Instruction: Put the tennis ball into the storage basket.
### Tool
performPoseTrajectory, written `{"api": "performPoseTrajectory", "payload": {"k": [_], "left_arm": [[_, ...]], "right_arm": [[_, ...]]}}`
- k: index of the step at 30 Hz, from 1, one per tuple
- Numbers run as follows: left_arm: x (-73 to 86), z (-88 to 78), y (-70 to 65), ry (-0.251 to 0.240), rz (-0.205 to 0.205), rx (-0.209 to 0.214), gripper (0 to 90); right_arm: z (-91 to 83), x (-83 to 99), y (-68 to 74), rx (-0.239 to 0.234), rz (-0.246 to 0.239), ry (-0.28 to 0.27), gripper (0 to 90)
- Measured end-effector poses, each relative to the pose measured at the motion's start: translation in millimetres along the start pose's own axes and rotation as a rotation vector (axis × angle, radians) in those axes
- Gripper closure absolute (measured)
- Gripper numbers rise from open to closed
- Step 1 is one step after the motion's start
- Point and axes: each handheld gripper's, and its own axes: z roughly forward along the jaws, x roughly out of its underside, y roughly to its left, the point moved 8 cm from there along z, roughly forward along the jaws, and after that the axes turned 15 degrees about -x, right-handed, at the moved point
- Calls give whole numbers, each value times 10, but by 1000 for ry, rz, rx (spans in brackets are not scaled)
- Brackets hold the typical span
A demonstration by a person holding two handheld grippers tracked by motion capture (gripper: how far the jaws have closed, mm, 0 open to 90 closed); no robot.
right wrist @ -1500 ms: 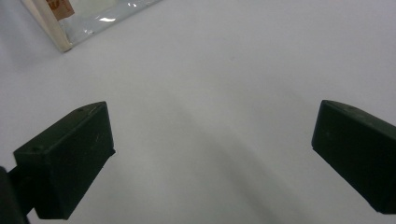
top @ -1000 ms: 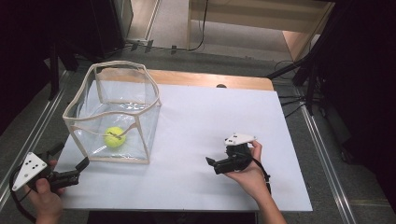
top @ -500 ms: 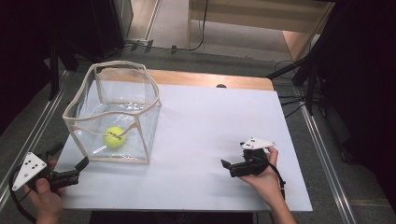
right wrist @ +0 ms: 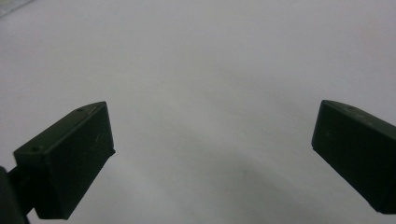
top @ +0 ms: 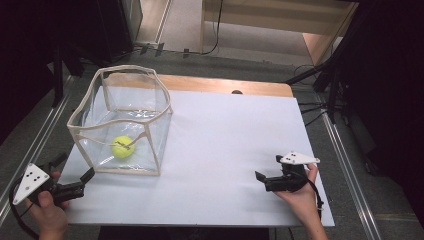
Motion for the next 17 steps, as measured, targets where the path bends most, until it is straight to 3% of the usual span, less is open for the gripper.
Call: {"api": "performPoseTrajectory", "payload": {"k": [11, 17], "left_arm": [[-7, -7, 32, -8, -35, -10, 0], [-24, -41, 43, -25, -39, -21, 0]], "right_arm": [[-311, 290, -325, 89, 84, -33, 0], [-252, 463, -435, 147, 120, 46, 0]]}}
